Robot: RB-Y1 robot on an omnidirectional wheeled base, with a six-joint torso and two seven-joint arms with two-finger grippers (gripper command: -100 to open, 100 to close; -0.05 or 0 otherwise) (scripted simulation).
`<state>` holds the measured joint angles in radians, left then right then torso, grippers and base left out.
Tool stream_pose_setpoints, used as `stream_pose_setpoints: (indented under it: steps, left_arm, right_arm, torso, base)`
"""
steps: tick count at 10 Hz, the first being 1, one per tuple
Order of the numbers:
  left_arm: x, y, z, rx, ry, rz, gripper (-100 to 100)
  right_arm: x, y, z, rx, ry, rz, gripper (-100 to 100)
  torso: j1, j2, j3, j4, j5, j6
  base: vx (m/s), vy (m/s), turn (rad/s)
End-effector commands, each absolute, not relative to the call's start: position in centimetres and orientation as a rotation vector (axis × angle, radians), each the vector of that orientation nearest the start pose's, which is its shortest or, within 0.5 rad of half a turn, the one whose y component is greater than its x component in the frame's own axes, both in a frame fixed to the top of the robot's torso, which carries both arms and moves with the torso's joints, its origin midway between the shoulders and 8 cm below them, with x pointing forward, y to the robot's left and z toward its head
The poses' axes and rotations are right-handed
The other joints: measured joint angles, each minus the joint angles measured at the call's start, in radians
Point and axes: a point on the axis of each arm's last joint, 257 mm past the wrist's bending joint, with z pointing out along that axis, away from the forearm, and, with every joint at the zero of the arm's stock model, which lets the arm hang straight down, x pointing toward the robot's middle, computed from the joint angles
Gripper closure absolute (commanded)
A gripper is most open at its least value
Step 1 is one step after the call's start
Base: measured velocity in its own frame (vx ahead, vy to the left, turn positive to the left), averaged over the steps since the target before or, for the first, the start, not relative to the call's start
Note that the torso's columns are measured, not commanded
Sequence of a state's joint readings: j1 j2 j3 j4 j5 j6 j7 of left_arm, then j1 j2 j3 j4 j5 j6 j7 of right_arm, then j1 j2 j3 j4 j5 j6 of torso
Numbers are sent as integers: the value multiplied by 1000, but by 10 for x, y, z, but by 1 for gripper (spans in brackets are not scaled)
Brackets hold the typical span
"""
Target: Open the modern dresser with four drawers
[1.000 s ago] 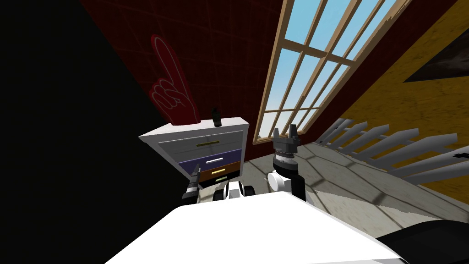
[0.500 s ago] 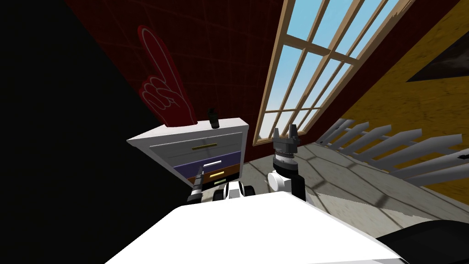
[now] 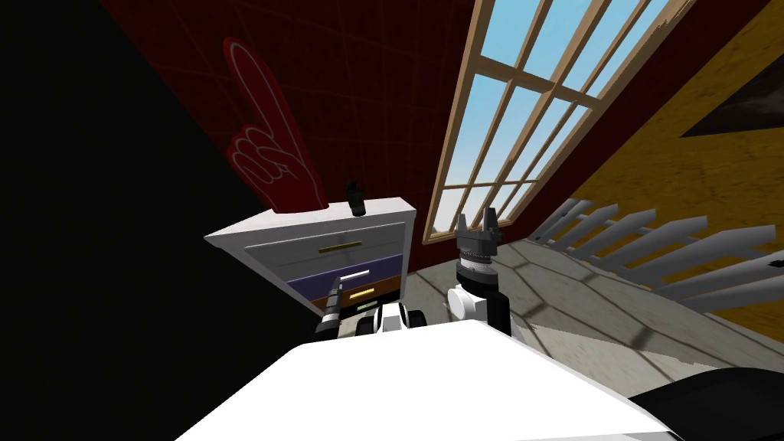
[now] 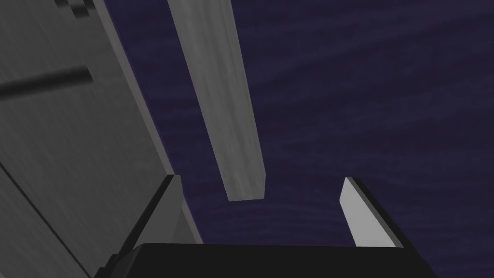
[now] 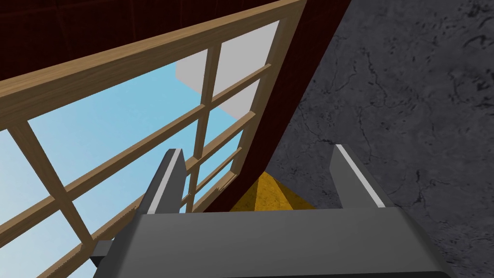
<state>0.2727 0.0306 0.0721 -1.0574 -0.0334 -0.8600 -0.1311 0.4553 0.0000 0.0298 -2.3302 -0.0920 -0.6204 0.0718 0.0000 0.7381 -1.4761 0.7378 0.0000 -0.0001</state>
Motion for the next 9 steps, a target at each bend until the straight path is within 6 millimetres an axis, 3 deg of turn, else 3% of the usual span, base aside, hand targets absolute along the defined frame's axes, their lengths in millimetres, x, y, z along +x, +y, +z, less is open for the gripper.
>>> stream_pose_setpoints:
  steps: [1,2,7,9]
  left_arm:
    - [368,298,-373,-1053,1154,-988,100]
    - [368,308,-369,-1019,1169,-977,-100]
    - [378,330,-359,-968,1207,-944,-100]
    - [383,319,-362,-1007,1193,-958,-100]
  right_arm:
    - [311,-273,80,529,419,1377,0]
    - [311,-273,80,529,419,1377,0]
    - [311,-273,80,529,419,1377,0]
    - [311,-273,80,529,419,1377,0]
  torso:
    - [1,3,2,1,0,0]
    - [3,-2,0,-1,2,1]
    - [-2,1,1,1,-1,0]
    - [-2,1,1,1,0,0]
  base:
    - [-19,0,5]
    - [-11,-9,1]
    - [-18,-28,8]
    - [-40,-65,11]
